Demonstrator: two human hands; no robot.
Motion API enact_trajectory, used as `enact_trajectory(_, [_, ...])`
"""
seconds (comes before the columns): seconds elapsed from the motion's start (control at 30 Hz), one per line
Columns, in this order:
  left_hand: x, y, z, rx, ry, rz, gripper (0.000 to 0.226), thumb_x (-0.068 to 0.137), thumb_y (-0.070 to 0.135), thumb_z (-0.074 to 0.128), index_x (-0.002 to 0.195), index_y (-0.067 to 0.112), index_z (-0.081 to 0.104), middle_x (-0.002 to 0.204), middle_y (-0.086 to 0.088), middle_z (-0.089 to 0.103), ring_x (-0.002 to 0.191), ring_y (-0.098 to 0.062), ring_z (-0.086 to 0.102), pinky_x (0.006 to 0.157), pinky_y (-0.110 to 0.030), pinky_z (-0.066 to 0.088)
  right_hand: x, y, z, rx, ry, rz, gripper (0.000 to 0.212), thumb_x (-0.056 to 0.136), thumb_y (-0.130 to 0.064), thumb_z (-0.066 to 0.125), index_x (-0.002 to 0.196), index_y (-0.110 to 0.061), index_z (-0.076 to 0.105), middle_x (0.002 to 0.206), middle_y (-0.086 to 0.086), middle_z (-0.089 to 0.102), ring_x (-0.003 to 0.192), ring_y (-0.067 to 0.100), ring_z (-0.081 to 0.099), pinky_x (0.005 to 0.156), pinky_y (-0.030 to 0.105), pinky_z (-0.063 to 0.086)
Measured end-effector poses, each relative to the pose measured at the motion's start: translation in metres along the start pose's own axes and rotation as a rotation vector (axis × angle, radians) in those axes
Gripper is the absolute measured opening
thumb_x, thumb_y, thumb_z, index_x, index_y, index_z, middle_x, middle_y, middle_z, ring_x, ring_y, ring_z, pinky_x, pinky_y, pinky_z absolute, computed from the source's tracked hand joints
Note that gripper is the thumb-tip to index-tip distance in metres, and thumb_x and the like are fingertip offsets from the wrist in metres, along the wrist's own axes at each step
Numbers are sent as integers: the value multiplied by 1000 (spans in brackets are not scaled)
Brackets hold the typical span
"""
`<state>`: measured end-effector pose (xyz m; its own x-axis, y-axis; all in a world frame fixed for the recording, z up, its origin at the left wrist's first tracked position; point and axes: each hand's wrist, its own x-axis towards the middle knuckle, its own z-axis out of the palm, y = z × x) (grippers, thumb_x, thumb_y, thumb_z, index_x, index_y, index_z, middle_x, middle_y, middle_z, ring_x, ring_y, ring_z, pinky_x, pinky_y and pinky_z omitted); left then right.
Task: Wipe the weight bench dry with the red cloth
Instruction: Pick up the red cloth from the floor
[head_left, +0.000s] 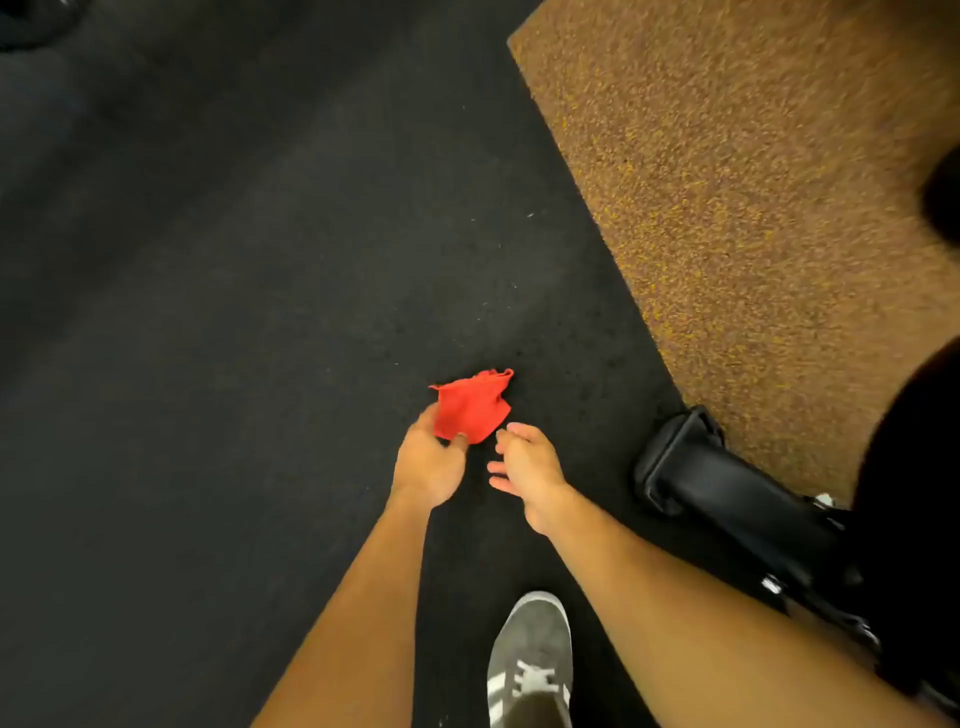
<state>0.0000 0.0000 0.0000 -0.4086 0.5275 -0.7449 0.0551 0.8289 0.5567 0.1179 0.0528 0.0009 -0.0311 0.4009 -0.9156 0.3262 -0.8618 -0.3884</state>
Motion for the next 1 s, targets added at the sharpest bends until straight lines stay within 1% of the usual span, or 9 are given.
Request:
enact_trajectory(0.1, [25, -12, 11, 73, -42, 1, 62, 102, 18, 57, 159, 24, 33, 154, -1, 49, 141, -22, 48, 111, -33, 39, 30, 5, 11, 76, 22, 3, 42, 106, -23, 50, 148, -19, 47, 116, 3, 63, 110, 26, 66, 86, 36, 57])
enact_trajectory(0.23, [38, -22, 23, 118, -64, -14, 63, 103, 19, 56, 160, 20, 31, 161, -6, 38, 145, -26, 42, 118, -37, 35, 59, 14, 22, 125, -22, 9, 46, 105, -24, 48, 151, -25, 46, 133, 6, 63, 114, 23, 65, 83, 36, 58])
enact_trajectory(0.37, [39, -26, 28, 68, -2, -1, 48, 104, 21, 55, 151, 24, 49, 152, -3, 49, 137, -23, 51, 114, -35, 41, 62, 18, 21, 148, -44, 16, 43, 105, -23, 51, 148, -22, 50, 130, 7, 66, 112, 21, 66, 96, 39, 58])
enact_trajectory(0.47, [20, -25, 28, -48, 83, 12, 34, 103, 14, 55, 131, 30, 65, 138, 0, 60, 124, -16, 59, 107, -32, 46, 38, 26, 17, 198, -54, 34, 38, 104, -23, 56, 142, -20, 57, 125, 8, 69, 113, 21, 67, 100, 42, 57])
enact_trajectory(0.6, [-31, -9, 21, -285, 168, 18, 30, 99, 6, 59, 112, 32, 69, 118, 4, 70, 107, -14, 68, 95, -30, 54, -13, 25, 15, 305, -31, -19, 25, 99, -23, 67, 124, -18, 68, 116, 8, 75, 107, 21, 71, 94, 40, 60])
enact_trajectory(0.7, [-86, 12, 6, -488, 174, 21, 30, 98, 3, 61, 113, 27, 73, 112, -1, 73, 105, -23, 72, 95, -47, 59, -62, 13, 7, 356, 13, -51, 26, 94, -22, 74, 119, -16, 68, 111, 10, 76, 96, 19, 73, 70, 28, 61])
enact_trajectory(0.77, [-132, 32, -9, -589, 147, 28, 33, 100, 1, 59, 116, 25, 74, 116, -7, 71, 107, -28, 72, 94, -47, 60, -104, -1, -5, 366, 18, -63, 27, 91, -21, 76, 117, -16, 68, 110, 9, 76, 88, 17, 72, 61, 23, 56])
enact_trajectory(0.9, [-220, 80, -35, -707, 102, 104, 36, 99, 1, 60, 118, 28, 76, 114, -4, 72, 109, -30, 70, 94, -48, 58, -193, -34, -34, 374, -67, -135, 25, 90, -21, 74, 114, -14, 69, 108, 12, 78, 89, 21, 73, 71, 31, 55])
enact_trajectory(1.0, [-287, 120, -49, -784, 60, 189, 47, 90, -10, 59, 120, 23, 75, 104, -1, 66, 102, -25, 66, 89, -43, 55, -268, -56, -59, 429, -198, -207, 27, 93, -16, 70, 120, -13, 66, 109, 13, 78, 96, 26, 75, 76, 36, 57])
